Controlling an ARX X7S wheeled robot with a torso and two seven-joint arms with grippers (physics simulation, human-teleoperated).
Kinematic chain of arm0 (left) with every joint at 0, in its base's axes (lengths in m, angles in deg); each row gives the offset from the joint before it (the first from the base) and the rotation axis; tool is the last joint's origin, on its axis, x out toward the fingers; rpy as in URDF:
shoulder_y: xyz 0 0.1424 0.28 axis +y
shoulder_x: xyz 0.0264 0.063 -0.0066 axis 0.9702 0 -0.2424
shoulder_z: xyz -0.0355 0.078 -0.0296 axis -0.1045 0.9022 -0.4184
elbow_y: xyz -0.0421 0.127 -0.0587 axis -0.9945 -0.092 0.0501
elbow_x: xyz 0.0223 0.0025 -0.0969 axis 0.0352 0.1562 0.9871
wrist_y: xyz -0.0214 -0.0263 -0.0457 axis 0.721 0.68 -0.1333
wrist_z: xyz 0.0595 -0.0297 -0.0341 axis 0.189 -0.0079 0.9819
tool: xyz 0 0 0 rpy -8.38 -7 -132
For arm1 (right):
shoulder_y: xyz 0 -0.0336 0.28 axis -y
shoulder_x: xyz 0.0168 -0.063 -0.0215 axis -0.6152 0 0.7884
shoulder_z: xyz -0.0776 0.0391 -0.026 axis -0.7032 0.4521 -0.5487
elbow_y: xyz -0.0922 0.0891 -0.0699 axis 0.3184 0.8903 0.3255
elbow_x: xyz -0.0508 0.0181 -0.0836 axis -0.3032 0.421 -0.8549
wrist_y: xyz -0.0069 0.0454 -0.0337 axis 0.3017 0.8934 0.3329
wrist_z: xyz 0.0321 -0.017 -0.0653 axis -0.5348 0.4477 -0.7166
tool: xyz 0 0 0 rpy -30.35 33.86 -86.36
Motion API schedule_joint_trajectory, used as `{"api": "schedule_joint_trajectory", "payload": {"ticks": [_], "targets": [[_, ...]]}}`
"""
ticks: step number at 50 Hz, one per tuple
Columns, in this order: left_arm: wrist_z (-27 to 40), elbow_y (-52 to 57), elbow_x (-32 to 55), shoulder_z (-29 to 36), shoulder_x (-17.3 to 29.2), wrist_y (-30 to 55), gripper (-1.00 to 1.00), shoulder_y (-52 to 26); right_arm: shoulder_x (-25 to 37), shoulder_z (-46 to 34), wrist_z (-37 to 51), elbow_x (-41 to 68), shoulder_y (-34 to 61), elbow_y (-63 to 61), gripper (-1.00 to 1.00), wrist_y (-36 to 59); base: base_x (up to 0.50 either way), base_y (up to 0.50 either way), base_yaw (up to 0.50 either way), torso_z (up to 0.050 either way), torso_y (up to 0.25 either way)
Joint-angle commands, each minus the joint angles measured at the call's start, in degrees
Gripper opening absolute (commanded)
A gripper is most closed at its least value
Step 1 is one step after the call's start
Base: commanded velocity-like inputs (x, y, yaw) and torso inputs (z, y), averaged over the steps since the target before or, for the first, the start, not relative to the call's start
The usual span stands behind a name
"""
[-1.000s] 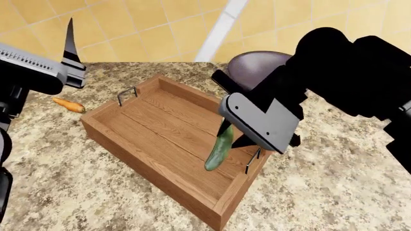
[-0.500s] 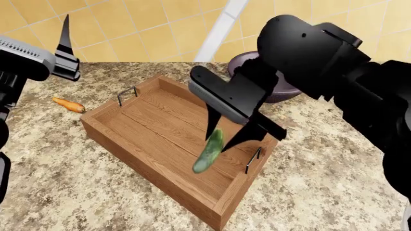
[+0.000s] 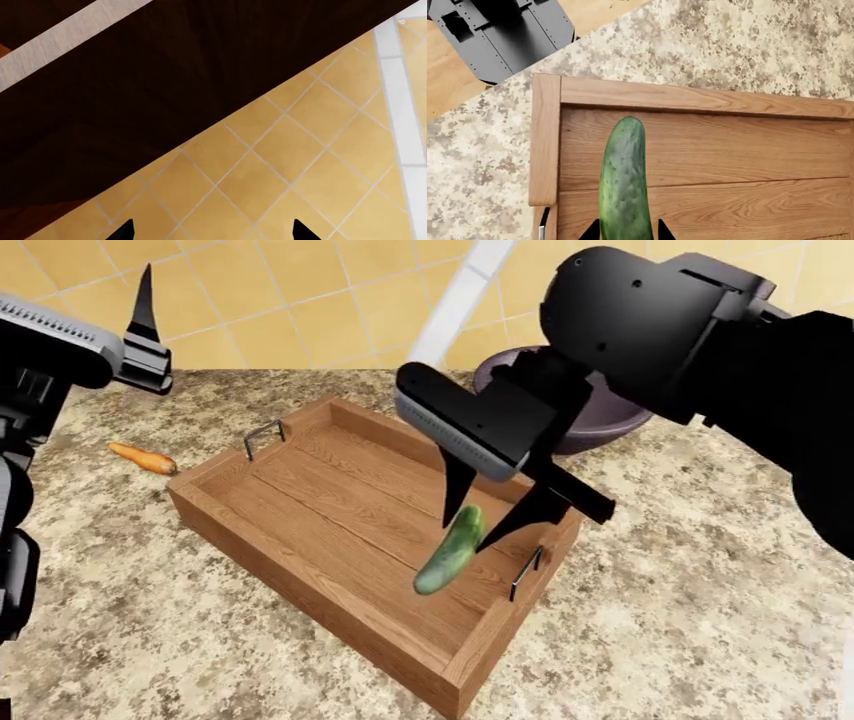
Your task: Place the two vegetables and bowl onto the tray for setting up a vegetable dip station.
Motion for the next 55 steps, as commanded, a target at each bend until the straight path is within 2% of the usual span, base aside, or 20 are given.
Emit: {"api": "schedule_joint_trajectory", "payload": {"ticks": [1, 12, 47, 48, 55], "targets": [[-0.15, -1.07, -0.60, 1.15, -0.83, -0.22, 1.00, -1.37, 3.74, -6.07, 9.94, -1.74, 6.60, -13.07, -1.00, 0.08, 0.00, 0.00, 0.00, 0.000, 0.000], [0.05, 0.00, -0.66, 1.39, -0.90, 0.29, 1.00, -1.03, 5.24, -6.68, 13.60, -5.28, 7.15, -17.29, -1.00, -0.34, 0.00, 0.00, 0.00, 0.000, 0.000], [-0.01, 0.29, -0.53, 1.80, -0.73, 0.46, 1.00, -1.02, 5.37, -3.70, 15.89, -10.32, 4.07, -16.88, -1.00, -0.54, 0.00, 0.00, 0.00, 0.000, 0.000], [-0.03, 0.29, -0.55, 1.84, -0.74, 0.46, 1.00, -1.06, 5.38, -3.72, 16.13, -10.54, 4.06, -16.90, 1.00, -0.41, 0.00, 0.00, 0.00, 0.000, 0.000], [0.02, 0.09, -0.64, 2.03, -0.86, 0.40, 1.00, -1.32, 5.45, -3.39, 16.73, -11.52, 3.86, -16.78, 1.00, 0.08, 0.00, 0.00, 0.00, 0.000, 0.000]]}}
